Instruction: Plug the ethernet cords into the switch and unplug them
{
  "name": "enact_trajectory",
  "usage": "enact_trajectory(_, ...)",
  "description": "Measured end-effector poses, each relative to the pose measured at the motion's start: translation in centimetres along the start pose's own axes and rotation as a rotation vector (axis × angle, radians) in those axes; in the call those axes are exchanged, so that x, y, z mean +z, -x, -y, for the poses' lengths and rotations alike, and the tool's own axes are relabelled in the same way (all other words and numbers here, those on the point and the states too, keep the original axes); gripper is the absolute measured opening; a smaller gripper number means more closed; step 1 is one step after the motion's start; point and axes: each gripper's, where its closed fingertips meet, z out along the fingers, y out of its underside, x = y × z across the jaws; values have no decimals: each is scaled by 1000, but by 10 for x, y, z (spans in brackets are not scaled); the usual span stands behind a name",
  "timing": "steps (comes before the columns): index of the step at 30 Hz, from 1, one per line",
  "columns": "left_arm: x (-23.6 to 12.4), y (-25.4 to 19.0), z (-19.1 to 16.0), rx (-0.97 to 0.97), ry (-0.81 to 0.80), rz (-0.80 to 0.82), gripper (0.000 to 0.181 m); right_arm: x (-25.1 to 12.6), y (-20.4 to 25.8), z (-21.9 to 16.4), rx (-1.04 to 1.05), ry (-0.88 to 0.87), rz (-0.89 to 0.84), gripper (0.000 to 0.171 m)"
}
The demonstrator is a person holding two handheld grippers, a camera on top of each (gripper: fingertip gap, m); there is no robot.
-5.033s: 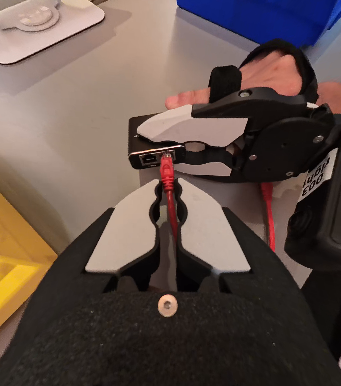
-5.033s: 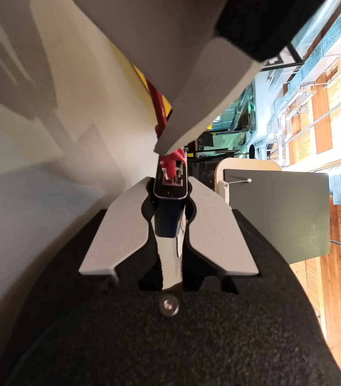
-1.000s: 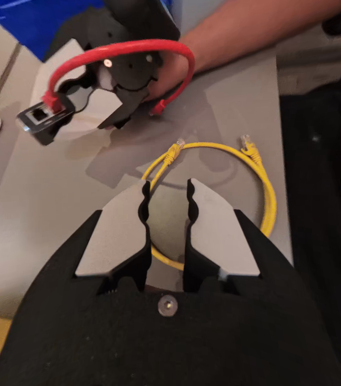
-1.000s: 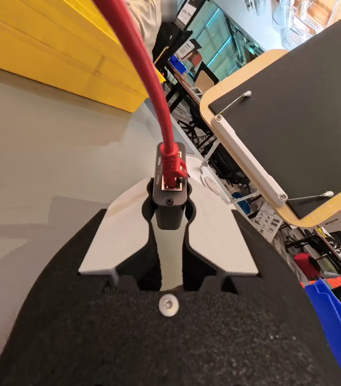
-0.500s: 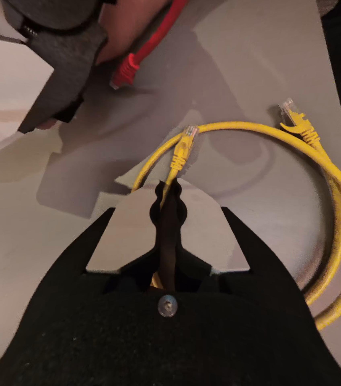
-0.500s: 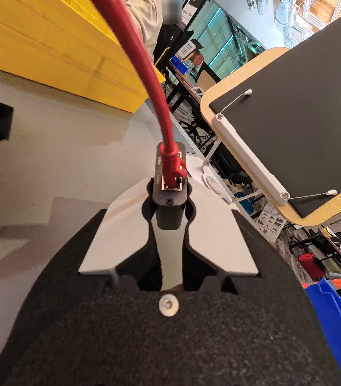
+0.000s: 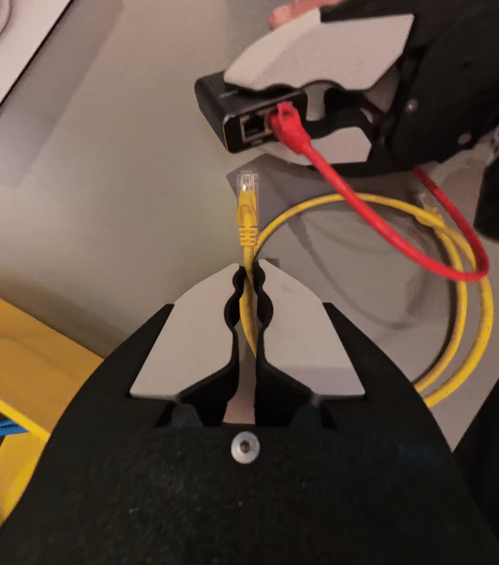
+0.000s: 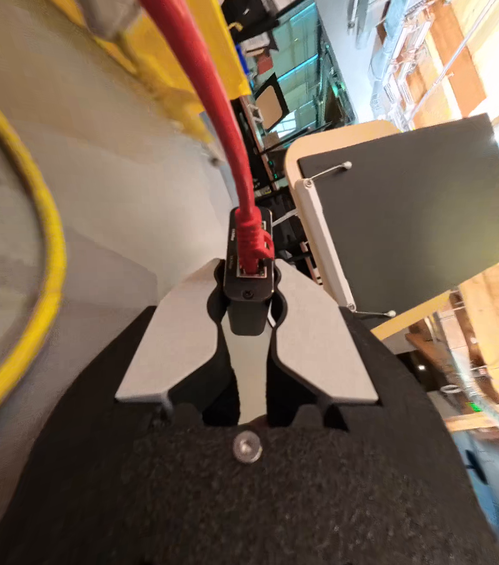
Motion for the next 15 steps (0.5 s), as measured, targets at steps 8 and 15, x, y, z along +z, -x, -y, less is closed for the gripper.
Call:
enact_trajectory(8,10,-4,-5,-22,54,15,5,-1,21,16,-212,98,19,26)
enact_trajectory(15,13,-3,-10,-16,85,20,5,0,24,19,-233,96,20,26)
